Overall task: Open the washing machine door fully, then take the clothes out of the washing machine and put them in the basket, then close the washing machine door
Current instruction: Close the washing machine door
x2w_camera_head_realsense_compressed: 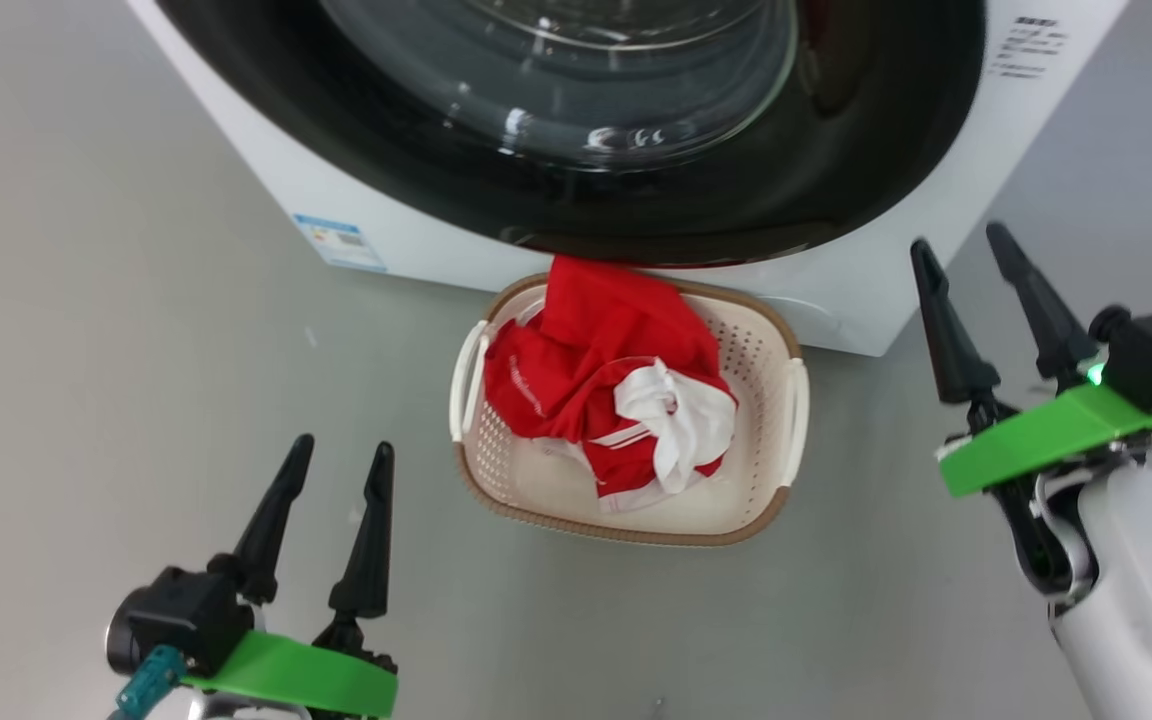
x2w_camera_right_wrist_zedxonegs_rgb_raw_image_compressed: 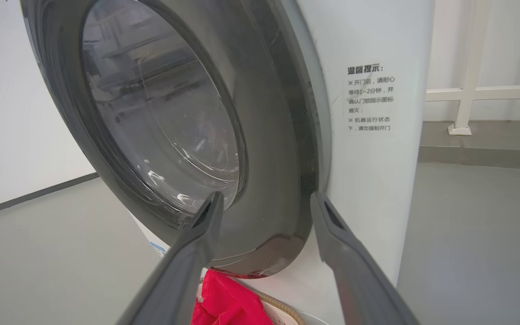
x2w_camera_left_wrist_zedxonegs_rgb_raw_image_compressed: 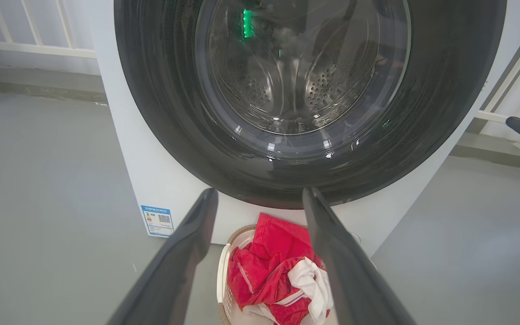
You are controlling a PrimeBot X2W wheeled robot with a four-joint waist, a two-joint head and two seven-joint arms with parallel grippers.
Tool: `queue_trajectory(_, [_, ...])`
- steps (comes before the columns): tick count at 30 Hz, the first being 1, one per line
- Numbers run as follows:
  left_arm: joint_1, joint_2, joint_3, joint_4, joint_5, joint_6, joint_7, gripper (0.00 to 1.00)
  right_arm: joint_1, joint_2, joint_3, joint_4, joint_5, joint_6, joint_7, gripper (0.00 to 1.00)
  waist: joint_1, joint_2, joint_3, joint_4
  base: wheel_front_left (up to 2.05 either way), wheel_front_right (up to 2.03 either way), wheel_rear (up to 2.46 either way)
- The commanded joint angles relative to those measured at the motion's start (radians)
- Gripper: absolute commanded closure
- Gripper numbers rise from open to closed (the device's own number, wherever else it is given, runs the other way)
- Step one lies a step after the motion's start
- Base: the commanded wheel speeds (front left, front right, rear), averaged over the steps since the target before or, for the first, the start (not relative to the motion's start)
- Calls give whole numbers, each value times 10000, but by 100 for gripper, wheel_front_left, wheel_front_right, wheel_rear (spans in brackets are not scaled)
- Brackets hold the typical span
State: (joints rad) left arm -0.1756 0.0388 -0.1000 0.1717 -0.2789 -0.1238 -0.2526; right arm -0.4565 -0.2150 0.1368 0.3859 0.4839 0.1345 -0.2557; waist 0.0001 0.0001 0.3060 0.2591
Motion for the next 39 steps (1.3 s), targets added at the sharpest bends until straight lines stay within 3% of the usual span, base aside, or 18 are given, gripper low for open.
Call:
queue_trajectory(1, [170,114,439,-143,219,-53,-92,0,407,97,46,-337,-78,-38,-61,0,-1,-1,-293,-359,0,0,0])
queue_trajectory(39, [1232,472,1810,158,910,-68,-92,0,3721,219,-371,-744,-234,-38,-61,0,-1,-1,-1939,-2715,0,0,0])
